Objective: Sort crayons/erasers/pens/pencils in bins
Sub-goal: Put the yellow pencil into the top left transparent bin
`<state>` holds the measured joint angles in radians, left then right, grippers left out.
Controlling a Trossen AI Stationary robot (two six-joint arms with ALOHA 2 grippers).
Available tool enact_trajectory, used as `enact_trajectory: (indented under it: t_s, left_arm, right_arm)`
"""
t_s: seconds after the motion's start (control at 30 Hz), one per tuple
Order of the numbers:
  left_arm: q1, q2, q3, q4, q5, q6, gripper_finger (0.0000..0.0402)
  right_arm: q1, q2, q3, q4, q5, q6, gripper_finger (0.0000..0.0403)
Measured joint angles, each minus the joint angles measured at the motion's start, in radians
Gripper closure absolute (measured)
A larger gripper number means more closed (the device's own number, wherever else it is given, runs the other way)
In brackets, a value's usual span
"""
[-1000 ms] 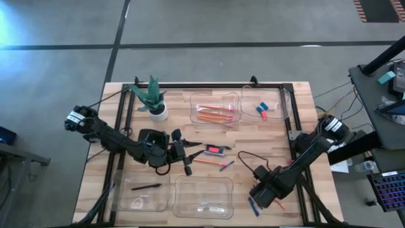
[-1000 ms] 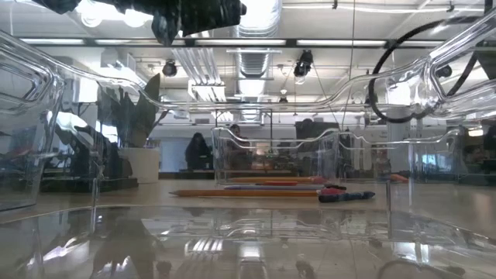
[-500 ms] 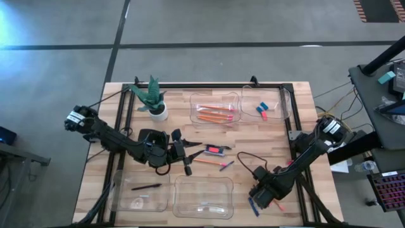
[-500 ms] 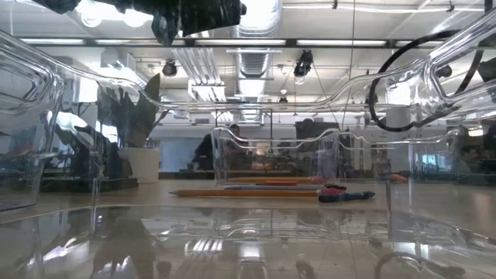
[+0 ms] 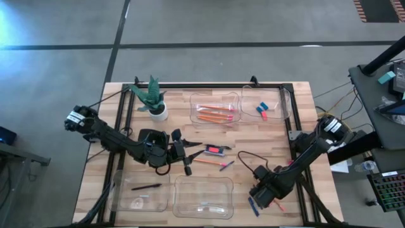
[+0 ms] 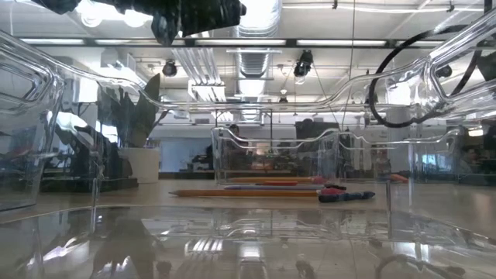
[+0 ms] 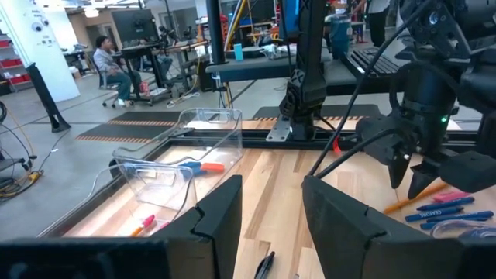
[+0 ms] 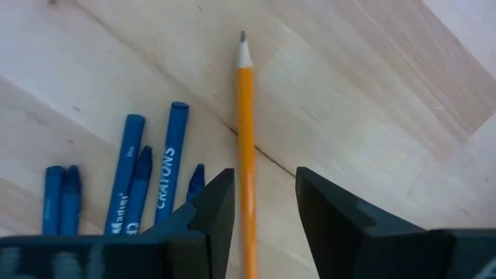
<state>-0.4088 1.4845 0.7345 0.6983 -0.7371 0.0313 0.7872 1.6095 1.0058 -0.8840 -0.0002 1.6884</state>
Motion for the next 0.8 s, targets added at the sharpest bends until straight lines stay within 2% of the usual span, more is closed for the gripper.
enact_trajectory:
  t_s: [0.43, 0.8]
  left_arm:
    - [0.000, 0.000, -0.002, 0.000, 0.000, -0.001, 0.0277]
    - [0.000, 0.000, 0.001, 0.000, 0.000, -0.003, 0.0277]
  right_arm:
    - [0.000, 0.048, -0.004, 0.011, 0.000, -0.007, 0.0288]
    - [0.000, 0.088, -0.007, 0.026, 0.010, -0.089, 0.0358]
